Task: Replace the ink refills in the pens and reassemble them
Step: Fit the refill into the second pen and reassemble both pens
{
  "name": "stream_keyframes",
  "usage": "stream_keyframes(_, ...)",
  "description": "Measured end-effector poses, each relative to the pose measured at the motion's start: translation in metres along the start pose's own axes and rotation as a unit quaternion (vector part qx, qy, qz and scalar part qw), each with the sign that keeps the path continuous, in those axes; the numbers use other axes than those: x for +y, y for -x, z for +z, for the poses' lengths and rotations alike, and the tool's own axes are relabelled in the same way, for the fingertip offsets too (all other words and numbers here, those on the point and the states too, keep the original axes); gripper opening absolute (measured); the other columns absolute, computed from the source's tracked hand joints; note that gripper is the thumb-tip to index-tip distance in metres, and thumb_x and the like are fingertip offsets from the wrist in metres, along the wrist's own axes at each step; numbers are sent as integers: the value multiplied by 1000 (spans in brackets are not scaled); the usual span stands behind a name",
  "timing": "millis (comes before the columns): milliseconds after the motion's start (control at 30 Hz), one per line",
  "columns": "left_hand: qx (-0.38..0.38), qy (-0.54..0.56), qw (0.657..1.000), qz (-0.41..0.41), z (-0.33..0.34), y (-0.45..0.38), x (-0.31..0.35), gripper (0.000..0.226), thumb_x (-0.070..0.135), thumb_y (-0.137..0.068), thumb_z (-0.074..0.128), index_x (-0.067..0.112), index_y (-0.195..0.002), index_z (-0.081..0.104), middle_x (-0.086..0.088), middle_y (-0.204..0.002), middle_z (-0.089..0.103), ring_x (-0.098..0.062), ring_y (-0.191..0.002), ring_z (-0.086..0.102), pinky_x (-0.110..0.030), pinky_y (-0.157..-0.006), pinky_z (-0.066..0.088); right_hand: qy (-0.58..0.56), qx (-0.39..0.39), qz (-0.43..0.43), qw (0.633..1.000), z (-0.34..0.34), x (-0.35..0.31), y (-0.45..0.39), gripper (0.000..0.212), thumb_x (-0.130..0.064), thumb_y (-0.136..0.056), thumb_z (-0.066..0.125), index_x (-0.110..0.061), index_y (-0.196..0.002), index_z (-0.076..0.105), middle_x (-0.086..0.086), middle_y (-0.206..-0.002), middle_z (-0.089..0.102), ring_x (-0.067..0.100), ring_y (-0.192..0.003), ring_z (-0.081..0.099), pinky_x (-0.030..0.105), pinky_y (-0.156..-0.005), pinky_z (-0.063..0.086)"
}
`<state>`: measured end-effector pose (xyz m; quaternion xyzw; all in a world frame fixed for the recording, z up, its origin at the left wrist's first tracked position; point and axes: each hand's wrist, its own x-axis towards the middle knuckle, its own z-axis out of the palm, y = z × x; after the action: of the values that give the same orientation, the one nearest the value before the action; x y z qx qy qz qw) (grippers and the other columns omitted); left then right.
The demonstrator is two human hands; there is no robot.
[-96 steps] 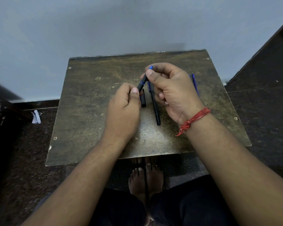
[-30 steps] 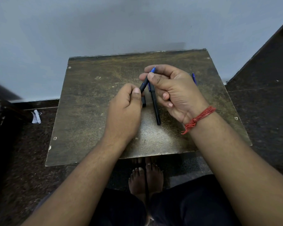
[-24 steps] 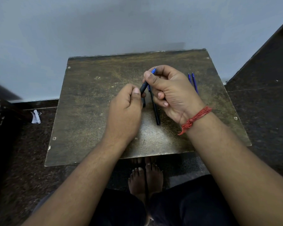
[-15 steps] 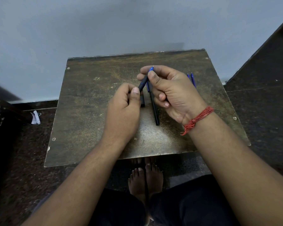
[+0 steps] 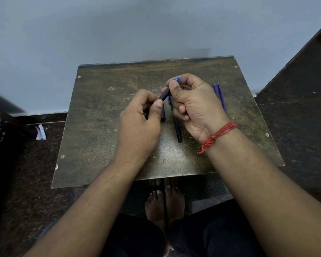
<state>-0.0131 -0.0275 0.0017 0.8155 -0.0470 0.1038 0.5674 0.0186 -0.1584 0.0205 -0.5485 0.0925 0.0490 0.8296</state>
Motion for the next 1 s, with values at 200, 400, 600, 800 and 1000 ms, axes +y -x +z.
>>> stream_keyframes(200, 11, -14, 1000, -8, -1, -1, 0, 20, 19, -102, 56, 30, -85, 56, 9, -72, 59, -7, -67, 54, -23, -62, 42, 19, 19, -6, 1000, 4, 2, 1, 5, -10, -97, 61, -8, -93, 60, 8, -82, 66, 3, -36, 35, 14, -33, 23)
stream_keyframes(400, 43, -4, 998, -53, -8, -6, -3, 19, 23, -106, 50, 21, -88, 55, -5, -76, 60, -8, -66, 49, -20, -58, 38, 470, 85, -192, 857, -7, -3, -1, 8, -23, -91, 69, -24, -98, 68, -9, -92, 67, 1, -77, 59, 18, -69, 47)
stream_keyframes(600, 60, 4, 995, -76, -11, -8, -2, 24, 23, -108, 47, 24, -85, 53, 6, -72, 57, 1, -59, 47, -12, -56, 37, 705, 26, -192, 683, 10, 5, 10, 21, -37, -92, 64, -21, -105, 60, -3, -101, 66, 23, -103, 57, 31, -76, 38)
stream_keyframes(800, 70, 5, 994, -86, -13, -9, -1, 25, 22, -108, 46, 24, -84, 52, 9, -71, 56, 3, -57, 46, -11, -56, 36, 729, 17, -196, 656, 22, 17, 15, 16, -28, -93, 61, -18, -104, 57, 1, -100, 66, 26, -105, 55, 39, -78, 48)
stream_keyframes(1000, 66, 11, 993, -93, -13, -8, 0, 25, 25, -108, 45, 23, -84, 52, 9, -70, 57, 2, -56, 44, -13, -53, 34, 573, 25, -146, 806, 14, 9, 2, 16, -22, -94, 63, -18, -109, 68, 1, -101, 58, 17, -93, 55, 28, -79, 41)
